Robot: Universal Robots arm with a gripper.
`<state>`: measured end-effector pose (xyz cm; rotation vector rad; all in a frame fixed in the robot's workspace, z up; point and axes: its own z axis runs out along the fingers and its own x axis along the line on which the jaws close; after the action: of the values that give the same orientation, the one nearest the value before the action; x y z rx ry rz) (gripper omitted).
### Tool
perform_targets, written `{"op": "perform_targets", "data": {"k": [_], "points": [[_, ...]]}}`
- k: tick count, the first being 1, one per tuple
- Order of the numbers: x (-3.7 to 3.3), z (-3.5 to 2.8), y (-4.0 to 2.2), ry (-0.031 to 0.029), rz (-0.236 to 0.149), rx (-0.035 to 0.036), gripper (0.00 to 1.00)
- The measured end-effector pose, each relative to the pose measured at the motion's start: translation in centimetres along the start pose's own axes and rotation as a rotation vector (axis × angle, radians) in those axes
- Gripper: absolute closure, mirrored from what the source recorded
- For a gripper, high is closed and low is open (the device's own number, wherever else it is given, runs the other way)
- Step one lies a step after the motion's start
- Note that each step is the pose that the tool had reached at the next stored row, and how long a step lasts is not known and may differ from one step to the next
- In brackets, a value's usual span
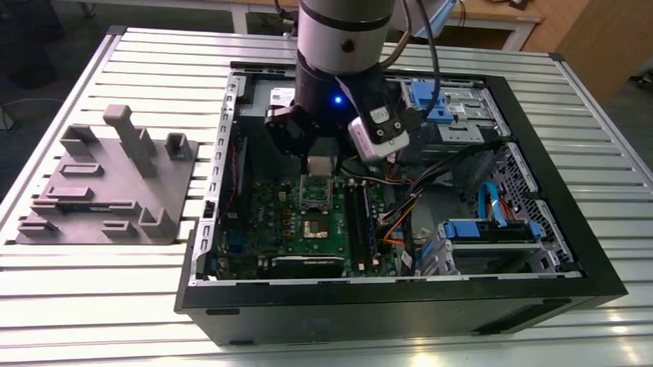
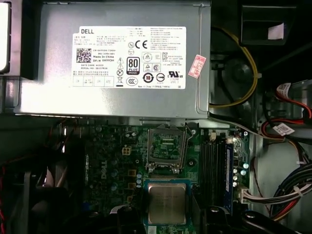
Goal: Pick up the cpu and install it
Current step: 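Place the cpu into insertion slot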
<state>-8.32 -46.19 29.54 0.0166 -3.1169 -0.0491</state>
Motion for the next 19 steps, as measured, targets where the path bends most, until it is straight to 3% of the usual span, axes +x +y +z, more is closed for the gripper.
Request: {"op": "perform_targets", "data": {"k": [9, 16, 19], "points": [[0.02, 1.64, -0.08, 0.0000, 0.001, -0.0002, 0.53], [0.00, 2.88, -0.72, 0.0003, 0.001, -0.0001, 0.53], [-0.01, 2.95, -0.72, 0.0005, 0.001, 0.0002, 0.53]]}}
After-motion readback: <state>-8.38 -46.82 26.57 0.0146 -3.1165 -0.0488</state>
